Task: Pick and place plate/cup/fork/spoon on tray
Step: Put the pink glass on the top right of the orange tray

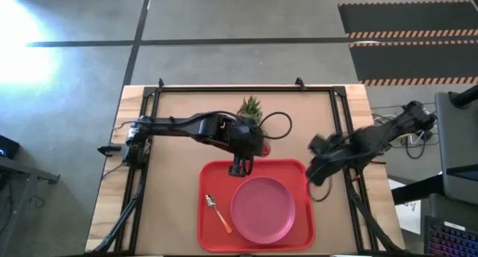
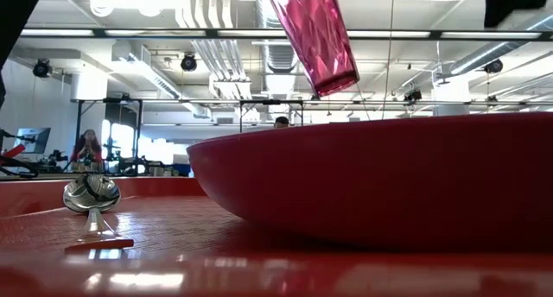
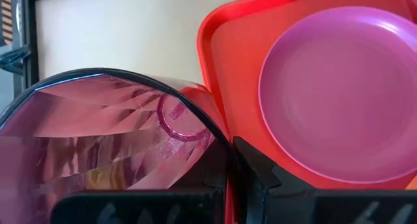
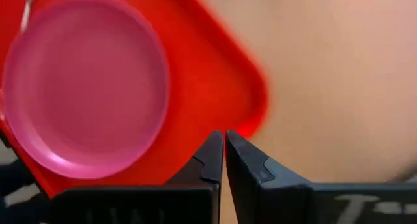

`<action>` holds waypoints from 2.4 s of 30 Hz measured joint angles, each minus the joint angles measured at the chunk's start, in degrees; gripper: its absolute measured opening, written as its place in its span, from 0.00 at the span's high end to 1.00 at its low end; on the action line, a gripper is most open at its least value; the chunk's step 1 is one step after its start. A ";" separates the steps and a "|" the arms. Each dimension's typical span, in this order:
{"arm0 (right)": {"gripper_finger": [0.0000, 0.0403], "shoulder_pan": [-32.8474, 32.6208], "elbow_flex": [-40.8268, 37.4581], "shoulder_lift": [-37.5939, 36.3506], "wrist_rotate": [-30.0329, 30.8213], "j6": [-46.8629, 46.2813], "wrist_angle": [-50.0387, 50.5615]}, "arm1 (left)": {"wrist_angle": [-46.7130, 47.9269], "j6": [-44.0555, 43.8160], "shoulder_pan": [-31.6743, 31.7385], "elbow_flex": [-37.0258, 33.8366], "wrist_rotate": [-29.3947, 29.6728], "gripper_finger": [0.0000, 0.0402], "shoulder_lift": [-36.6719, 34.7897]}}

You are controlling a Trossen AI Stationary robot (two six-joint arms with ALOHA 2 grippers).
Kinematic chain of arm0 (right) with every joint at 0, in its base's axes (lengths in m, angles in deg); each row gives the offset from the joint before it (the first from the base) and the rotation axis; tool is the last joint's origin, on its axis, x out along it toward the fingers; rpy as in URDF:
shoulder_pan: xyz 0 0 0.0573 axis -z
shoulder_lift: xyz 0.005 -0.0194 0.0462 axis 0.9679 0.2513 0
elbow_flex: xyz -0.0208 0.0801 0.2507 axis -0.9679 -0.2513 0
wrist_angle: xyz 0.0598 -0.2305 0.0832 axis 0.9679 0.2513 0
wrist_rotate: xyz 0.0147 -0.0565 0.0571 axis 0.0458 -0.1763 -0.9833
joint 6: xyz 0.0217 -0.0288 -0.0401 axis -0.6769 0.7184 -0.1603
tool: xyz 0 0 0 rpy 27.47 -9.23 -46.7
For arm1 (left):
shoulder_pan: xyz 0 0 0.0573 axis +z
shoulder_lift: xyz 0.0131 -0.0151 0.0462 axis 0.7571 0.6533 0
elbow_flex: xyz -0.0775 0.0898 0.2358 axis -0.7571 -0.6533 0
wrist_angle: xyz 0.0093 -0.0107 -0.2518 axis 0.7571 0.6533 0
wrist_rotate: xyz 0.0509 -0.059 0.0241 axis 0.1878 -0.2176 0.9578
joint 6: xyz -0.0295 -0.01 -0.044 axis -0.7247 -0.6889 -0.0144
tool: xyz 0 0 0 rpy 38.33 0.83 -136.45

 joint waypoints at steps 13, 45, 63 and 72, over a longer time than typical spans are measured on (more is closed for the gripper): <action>0.98 0.00 -28.06 5.39 -8.70 -6.21 -33.91 | 1.16 0.00 -0.02 -1.81 -0.28 1.00 0.00; 0.98 -0.31 -37.90 6.40 -19.81 -11.04 -42.10 | 1.14 0.00 0.00 -1.77 -0.72 1.00 -0.22; 0.98 4.19 -37.08 9.33 -10.27 -7.20 -48.41 | 1.86 -0.21 -0.04 -2.21 -5.03 1.00 -0.22; 0.98 5.84 -35.91 7.33 -9.68 -2.98 -46.53 | 1.42 -0.29 0.00 -4.48 -6.37 1.00 -0.22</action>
